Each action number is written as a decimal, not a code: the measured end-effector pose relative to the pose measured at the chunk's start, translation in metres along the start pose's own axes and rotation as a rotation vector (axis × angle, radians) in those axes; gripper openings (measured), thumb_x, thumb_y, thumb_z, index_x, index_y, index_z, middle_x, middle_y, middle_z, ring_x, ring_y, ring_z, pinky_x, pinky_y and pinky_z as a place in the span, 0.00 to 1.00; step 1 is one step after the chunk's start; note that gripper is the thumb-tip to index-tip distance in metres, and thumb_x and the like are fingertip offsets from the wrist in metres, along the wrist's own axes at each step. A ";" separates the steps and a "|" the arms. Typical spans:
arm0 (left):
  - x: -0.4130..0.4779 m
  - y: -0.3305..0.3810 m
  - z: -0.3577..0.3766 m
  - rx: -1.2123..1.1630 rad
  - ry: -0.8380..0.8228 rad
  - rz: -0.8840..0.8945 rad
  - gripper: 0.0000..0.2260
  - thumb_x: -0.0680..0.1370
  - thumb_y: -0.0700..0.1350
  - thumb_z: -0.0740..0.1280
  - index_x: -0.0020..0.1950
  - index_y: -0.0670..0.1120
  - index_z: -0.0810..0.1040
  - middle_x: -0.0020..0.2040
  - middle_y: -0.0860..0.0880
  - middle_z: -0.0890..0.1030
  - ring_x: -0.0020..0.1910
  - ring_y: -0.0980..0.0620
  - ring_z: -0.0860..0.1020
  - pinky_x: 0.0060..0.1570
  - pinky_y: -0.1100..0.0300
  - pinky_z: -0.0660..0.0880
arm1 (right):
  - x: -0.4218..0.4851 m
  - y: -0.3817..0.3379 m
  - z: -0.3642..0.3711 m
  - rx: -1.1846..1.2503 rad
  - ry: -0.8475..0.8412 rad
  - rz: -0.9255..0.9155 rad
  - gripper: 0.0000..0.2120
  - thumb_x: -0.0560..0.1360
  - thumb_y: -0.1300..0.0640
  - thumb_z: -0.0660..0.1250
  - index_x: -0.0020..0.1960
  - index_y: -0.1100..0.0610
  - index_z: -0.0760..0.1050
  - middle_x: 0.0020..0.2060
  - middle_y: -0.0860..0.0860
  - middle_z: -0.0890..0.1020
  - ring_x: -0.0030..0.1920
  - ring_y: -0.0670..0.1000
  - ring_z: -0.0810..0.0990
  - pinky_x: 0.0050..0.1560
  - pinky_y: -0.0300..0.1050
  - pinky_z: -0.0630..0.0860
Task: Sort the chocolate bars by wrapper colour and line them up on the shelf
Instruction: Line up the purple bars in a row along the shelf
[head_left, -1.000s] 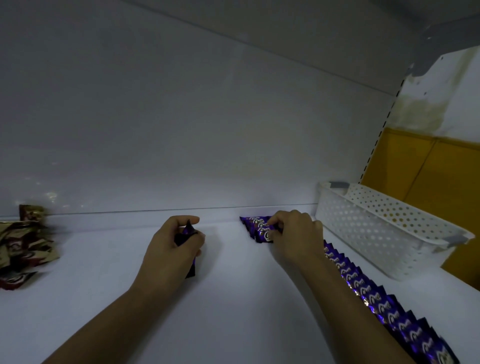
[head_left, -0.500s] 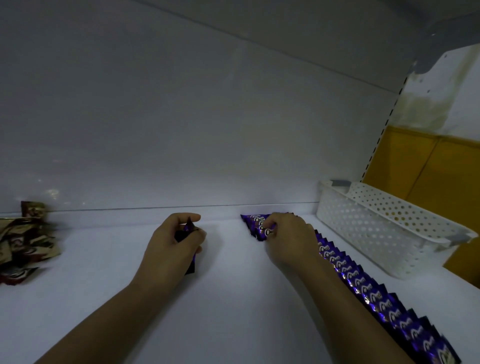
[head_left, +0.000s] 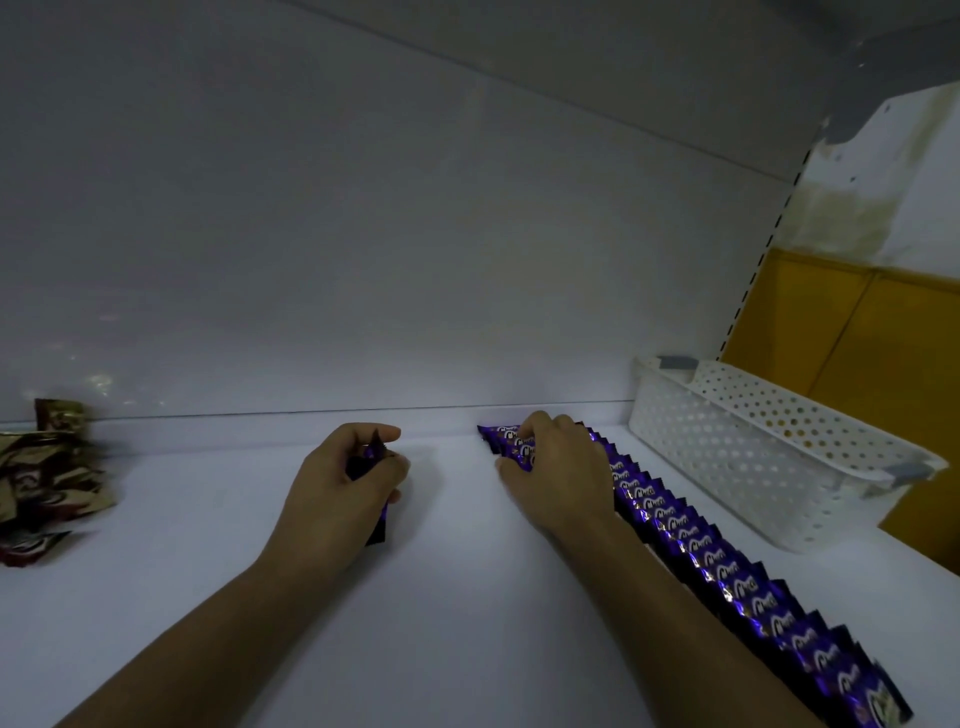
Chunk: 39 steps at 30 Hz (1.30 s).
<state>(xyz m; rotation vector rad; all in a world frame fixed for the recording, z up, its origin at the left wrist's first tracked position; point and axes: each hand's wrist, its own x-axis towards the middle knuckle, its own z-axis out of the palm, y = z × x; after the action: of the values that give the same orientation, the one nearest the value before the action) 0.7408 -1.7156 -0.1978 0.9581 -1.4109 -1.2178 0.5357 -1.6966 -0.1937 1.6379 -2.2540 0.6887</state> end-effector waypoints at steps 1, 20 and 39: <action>0.000 0.000 0.000 -0.003 0.002 -0.001 0.07 0.78 0.43 0.67 0.53 0.54 0.77 0.48 0.50 0.79 0.32 0.61 0.79 0.30 0.72 0.70 | 0.000 0.000 0.000 0.012 0.001 0.006 0.18 0.72 0.43 0.66 0.56 0.53 0.72 0.51 0.51 0.77 0.53 0.53 0.74 0.55 0.47 0.68; -0.002 0.002 0.001 -0.012 -0.002 0.001 0.07 0.78 0.42 0.67 0.53 0.52 0.78 0.47 0.48 0.79 0.30 0.62 0.79 0.27 0.74 0.71 | 0.001 0.006 -0.004 -0.016 -0.063 0.048 0.21 0.72 0.40 0.65 0.61 0.47 0.77 0.59 0.51 0.78 0.61 0.54 0.71 0.62 0.48 0.67; -0.001 0.004 0.002 0.007 -0.001 0.010 0.07 0.78 0.42 0.67 0.52 0.53 0.77 0.46 0.50 0.78 0.33 0.59 0.79 0.29 0.74 0.71 | 0.000 0.000 -0.006 0.207 -0.077 0.090 0.26 0.71 0.45 0.70 0.66 0.52 0.69 0.58 0.52 0.75 0.59 0.53 0.73 0.56 0.45 0.69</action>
<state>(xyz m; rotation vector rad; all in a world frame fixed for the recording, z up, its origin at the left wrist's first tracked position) 0.7395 -1.7136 -0.1945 0.9544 -1.4203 -1.2073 0.5352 -1.6932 -0.1887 1.6890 -2.3923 0.9244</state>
